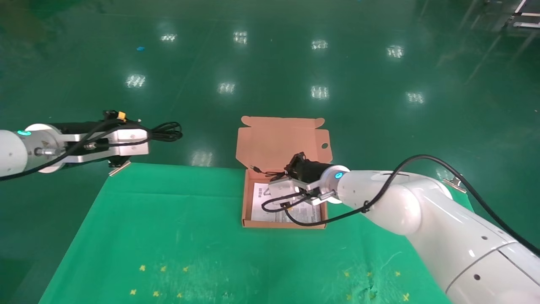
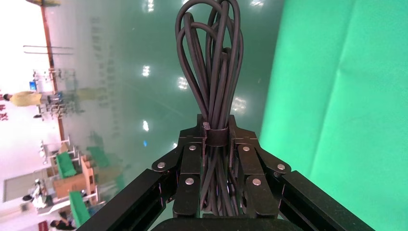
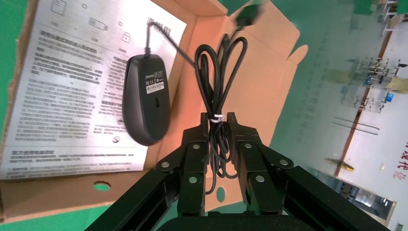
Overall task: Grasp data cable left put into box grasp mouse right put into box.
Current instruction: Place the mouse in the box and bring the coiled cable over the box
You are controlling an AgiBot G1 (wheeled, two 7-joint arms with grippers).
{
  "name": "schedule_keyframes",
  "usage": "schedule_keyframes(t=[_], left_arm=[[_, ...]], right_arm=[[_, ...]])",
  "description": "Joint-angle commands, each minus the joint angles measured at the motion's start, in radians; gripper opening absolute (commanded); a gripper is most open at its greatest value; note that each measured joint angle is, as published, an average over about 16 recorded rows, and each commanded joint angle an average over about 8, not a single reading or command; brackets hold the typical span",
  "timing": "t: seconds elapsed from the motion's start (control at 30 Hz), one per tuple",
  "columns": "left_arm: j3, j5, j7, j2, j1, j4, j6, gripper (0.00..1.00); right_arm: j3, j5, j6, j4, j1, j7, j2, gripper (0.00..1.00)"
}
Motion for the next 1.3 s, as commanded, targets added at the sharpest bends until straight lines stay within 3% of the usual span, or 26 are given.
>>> schedule_keyframes(t=[0.03,0.4,0.63,0.97,1.1,1.3], left_arm=[[0.0,-0.006,0.002,-0.001,0.002,-0.002,0.002,0.0],[0.042,-0.005,0.048,0.111,0.039,0.013,-0.05,0.0],[0.08,0.03,0.093,0.23,0.067,0.088,-0.131,0.0],[0.134,0.072,0.165,0.406,0.113,0.224,-0.264,0.0],[0.159,0.081,0.205,0.467,0.131,0.278,-0.31,0.0],[0.207,0.079,0.255,0.525,0.15,0.349,-0.361,0.0]], right_arm=[[-0.001,0.006,0.005,0.006,-0.004,0.001,0.002,1.0],[-0.003,-0.006,-0.038,0.091,0.003,0.042,0.056,1.0],[0.03,-0.055,-0.062,0.206,0.014,0.112,0.192,1.0],[0.089,-0.198,-0.172,0.498,-0.023,0.305,0.424,1.0],[0.107,-0.254,-0.209,0.584,-0.046,0.377,0.469,1.0],[0.115,-0.292,-0.222,0.615,-0.066,0.418,0.482,1.0]])
